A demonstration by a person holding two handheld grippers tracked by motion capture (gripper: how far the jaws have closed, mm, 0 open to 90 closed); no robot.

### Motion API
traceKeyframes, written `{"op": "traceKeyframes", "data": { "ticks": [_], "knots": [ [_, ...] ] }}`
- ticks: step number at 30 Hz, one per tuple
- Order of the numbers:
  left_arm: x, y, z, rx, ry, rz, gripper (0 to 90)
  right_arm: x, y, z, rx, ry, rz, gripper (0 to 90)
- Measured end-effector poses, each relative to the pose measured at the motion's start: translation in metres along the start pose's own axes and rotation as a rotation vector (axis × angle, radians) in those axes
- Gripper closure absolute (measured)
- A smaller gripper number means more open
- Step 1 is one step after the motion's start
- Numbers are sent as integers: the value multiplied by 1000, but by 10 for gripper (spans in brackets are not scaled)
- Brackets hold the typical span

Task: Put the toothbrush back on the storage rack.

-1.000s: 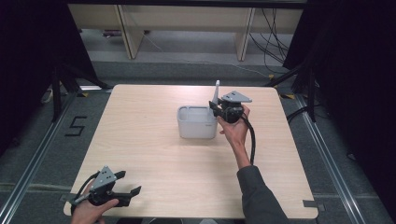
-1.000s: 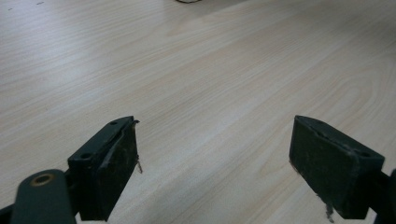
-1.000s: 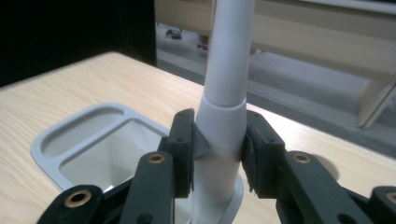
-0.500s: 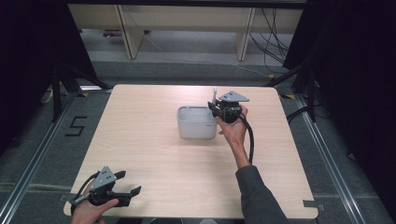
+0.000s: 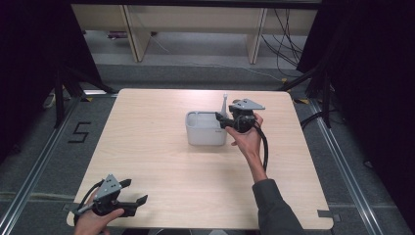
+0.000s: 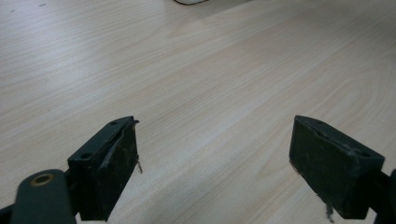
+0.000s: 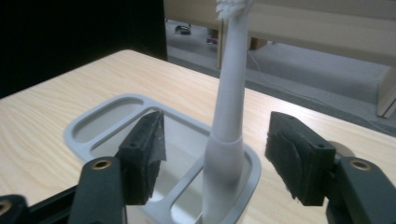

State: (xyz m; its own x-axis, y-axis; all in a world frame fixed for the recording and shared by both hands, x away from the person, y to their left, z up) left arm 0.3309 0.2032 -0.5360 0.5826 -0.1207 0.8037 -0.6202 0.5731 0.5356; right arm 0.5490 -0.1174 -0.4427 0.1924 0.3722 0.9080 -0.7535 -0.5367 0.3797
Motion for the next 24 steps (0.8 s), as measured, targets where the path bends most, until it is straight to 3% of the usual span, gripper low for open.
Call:
{"op": "traceKeyframes", "data": {
  "ticks": [1,4,5,6,8,10,14,15,16,18,19,24],
  "knots": [
    [0,0,0,1,3,0,148,-1,2,-2,8,-29,1,367],
    [0,0,0,0,1,0,148,-2,7,-4,30,-31,8,356],
    [0,0,0,3,2,-1,148,-2,10,-5,25,-58,11,354],
    [0,0,-1,6,-3,-5,148,-2,11,-5,29,-46,26,353],
    [-1,1,-2,11,-11,-16,148,-2,16,-7,32,-85,23,348],
    [0,0,-1,-2,5,-1,148,-1,19,-7,42,-69,37,348],
    [0,1,-1,7,-9,-4,148,-3,23,-10,53,-78,34,346],
    [0,1,-1,6,-7,-3,148,-3,24,-8,34,-49,43,345],
    [-1,1,-2,10,-12,-12,148,-4,26,-12,47,-78,30,345],
    [-1,1,-2,11,-13,-13,148,-6,27,-11,47,-59,32,344],
    [-1,0,-1,6,-11,-9,148,-7,29,-13,55,-81,27,344],
    [0,0,-1,4,-14,-6,148,-9,30,-8,41,-58,33,340]
  ]
}}
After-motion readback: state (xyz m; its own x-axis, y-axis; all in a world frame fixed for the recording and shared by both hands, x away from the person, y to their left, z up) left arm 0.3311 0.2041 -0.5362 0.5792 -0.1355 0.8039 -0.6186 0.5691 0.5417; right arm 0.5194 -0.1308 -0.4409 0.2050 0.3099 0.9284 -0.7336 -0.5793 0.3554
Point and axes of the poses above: each handheld gripper's, and its own axes: y roughly backward along the jaws, x roughly out of its top, z roughly to its right, the point moved 7 cm from there along -y, roughly forward along the jaws, and after that the axes turned 11 degrees about y, right-handed, at the moved point
